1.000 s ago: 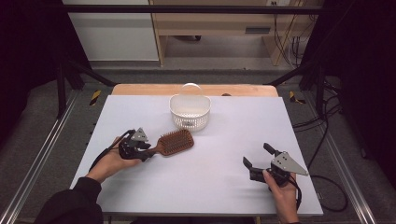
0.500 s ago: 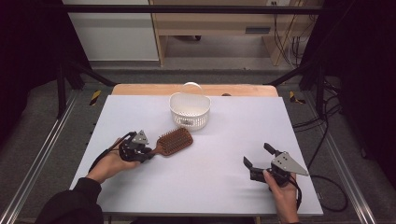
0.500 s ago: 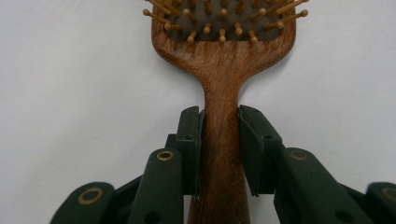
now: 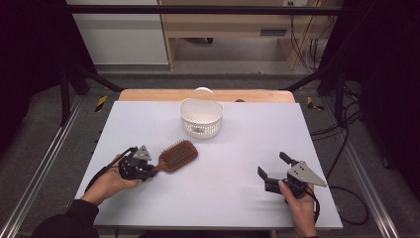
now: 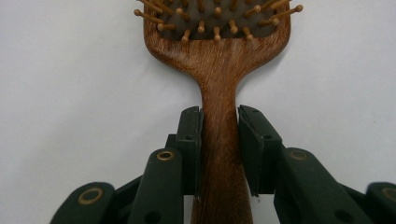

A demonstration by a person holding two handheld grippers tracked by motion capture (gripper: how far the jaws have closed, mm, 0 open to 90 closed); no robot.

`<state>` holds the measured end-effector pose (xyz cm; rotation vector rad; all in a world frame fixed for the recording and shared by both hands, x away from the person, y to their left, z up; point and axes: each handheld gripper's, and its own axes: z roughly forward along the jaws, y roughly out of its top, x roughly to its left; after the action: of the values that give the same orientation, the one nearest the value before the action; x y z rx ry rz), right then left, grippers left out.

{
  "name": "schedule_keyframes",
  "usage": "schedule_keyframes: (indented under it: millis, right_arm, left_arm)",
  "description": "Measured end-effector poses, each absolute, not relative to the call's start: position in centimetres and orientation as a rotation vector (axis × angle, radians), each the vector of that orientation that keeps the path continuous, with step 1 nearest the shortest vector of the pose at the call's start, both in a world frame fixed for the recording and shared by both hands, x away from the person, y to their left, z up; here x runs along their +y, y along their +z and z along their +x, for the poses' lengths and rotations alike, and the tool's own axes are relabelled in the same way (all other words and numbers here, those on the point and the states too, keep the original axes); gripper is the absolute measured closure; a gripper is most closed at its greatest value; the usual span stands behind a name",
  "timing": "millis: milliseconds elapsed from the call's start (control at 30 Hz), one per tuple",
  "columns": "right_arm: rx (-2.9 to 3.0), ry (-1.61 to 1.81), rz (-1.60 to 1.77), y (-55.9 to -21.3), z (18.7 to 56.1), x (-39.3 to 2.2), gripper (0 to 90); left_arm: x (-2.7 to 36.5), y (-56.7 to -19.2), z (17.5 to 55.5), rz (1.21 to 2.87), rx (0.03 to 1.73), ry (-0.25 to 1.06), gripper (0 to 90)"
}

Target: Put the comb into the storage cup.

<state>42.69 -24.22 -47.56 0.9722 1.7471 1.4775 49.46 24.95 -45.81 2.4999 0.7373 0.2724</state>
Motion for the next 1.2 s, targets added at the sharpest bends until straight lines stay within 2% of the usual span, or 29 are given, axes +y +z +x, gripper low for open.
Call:
schedule_keyframes:
  millis: [400, 567, 700, 967, 1200]
  right_arm:
    - [1.749, 1.479, 0.971, -47.6, 42.7, -24.2, 5.0]
    - [1.747, 1.483, 0.973, -47.5, 42.7, -24.2, 5.0]
    - [1.745, 1.487, 0.974, -47.5, 42.7, -24.3, 5.0]
    - [1.744, 1.490, 0.975, -47.5, 42.7, -24.3, 4.8]
    - [1.748, 1.489, 0.971, -47.5, 42.7, -24.2, 4.7]
  left_arm:
    - [23.5, -45.4, 50.2, 2.533, 0.816, 0.260, 70.0]
    - [22.5, -45.3, 50.7, 2.576, 0.829, 0.261, 65.3]
    - [22.4, -45.2, 51.0, 2.588, 0.844, 0.237, 64.8]
    - [22.2, -45.2, 50.9, 2.590, 0.860, 0.227, 71.9]
    - [22.0, -45.3, 50.3, 2.578, 0.861, 0.293, 72.2]
